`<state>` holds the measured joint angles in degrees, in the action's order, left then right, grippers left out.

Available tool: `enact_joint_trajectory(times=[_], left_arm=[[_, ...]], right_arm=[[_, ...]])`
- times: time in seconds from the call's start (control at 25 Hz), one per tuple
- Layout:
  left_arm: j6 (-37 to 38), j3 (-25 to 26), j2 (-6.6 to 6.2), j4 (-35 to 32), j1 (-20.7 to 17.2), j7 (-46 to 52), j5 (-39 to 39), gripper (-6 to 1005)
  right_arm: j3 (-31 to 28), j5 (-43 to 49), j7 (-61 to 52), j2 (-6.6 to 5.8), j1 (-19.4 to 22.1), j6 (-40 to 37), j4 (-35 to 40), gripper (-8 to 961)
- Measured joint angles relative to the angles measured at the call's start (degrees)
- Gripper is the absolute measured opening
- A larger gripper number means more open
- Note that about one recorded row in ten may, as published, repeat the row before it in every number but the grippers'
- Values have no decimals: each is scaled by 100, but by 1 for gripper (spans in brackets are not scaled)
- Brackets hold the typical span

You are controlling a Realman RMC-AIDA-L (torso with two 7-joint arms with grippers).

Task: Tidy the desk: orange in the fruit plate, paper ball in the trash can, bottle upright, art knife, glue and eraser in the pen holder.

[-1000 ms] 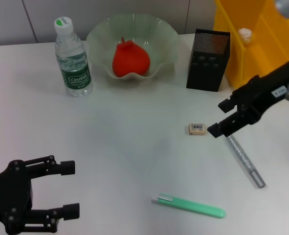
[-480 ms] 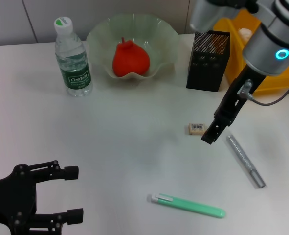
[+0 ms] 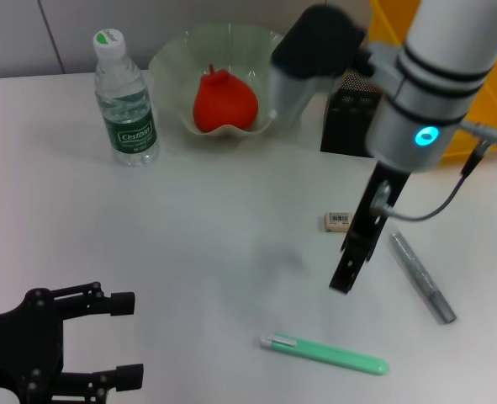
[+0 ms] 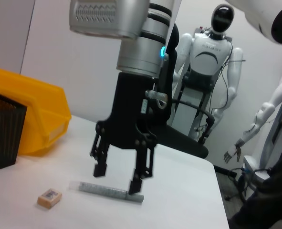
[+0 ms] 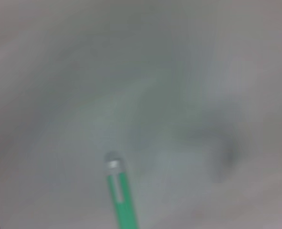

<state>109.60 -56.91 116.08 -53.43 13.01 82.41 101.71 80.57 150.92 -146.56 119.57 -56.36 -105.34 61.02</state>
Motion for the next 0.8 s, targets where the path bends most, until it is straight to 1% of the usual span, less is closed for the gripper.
enact_joint_trajectory(times=[0.2,0.44,0.48,0.52,0.72,0.8], left_arm=[[-3,18,-35,18,3,-28,87,841],[-25,124,-55,70,-28,-142,95,842],[-27,134,-56,78,-32,-151,95,842],[-27,137,-55,93,-32,-168,95,842],[-32,145,-51,184,6,-208,95,842],[-45,146,-54,192,11,-210,96,842]], right_arm=[[953,-539,-250,20,-29,226,-9,743],[1856,-950,-561,31,-39,527,217,726],[2138,-1094,-657,32,-57,643,251,723],[2138,-1094,-657,32,-57,643,251,720],[2912,-1357,-949,32,-165,969,258,706],[3073,-1456,-1013,31,-185,1074,255,700]])
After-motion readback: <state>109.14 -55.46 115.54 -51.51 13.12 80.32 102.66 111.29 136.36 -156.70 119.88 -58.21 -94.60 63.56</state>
